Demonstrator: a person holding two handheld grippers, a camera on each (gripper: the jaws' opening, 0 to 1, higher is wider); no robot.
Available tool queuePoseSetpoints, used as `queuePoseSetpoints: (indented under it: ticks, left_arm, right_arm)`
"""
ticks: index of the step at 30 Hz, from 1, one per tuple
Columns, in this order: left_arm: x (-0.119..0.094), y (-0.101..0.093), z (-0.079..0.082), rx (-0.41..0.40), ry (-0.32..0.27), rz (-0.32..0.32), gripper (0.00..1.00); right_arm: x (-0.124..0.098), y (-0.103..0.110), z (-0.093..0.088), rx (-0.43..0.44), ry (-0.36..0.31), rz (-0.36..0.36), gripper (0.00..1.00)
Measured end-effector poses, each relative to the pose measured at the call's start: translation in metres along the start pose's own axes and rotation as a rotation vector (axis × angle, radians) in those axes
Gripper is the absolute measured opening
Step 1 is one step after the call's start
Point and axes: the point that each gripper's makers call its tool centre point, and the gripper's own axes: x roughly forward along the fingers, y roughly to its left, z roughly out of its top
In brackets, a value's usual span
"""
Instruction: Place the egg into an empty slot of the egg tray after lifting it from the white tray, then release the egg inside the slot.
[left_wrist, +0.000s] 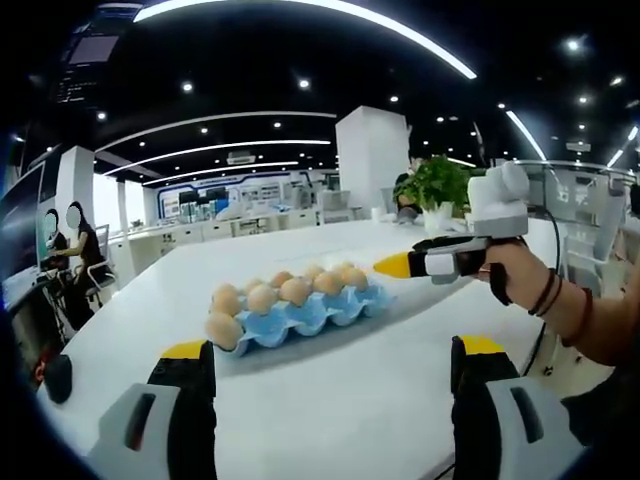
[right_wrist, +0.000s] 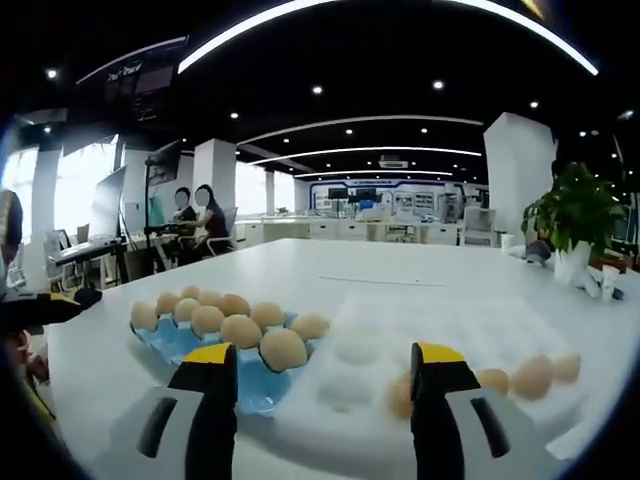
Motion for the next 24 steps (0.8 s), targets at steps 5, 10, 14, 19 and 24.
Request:
queuePoseSetpoints:
  ticks: [5,10,14,19,24]
  left_arm:
    - [-0.001,-0.004,-0.002,0.003,0.001,-0.004,1.00]
    - [-0.002,-0.007,-0.003,0.004,0.001,-0.009,1.00]
    - [-0.002,-0.010,-0.003,0.009,0.005,-0.012,1.00]
    - [-0.003,-0.010,-0.003,0.011,0.006,-0.010,1.00]
    - [-0.003,-0.011,-0.004,0.015,0.010,-0.012,1.00]
  right_arm:
    - [-0.006,-0.017,-0.003,0.007,-0.005,-0.043,0.70]
    - [-0.011,-0.033,-0.007,0.014,-0.004,-0.083,0.64]
    - [-0.012,-0.039,-0.012,0.014,0.003,-0.101,0.62]
    - [-0.015,-0.048,-0.021,0.000,0.016,-0.139,0.49]
    - [-0.013,-0.051,-0.026,0.012,0.025,-0.147,0.41]
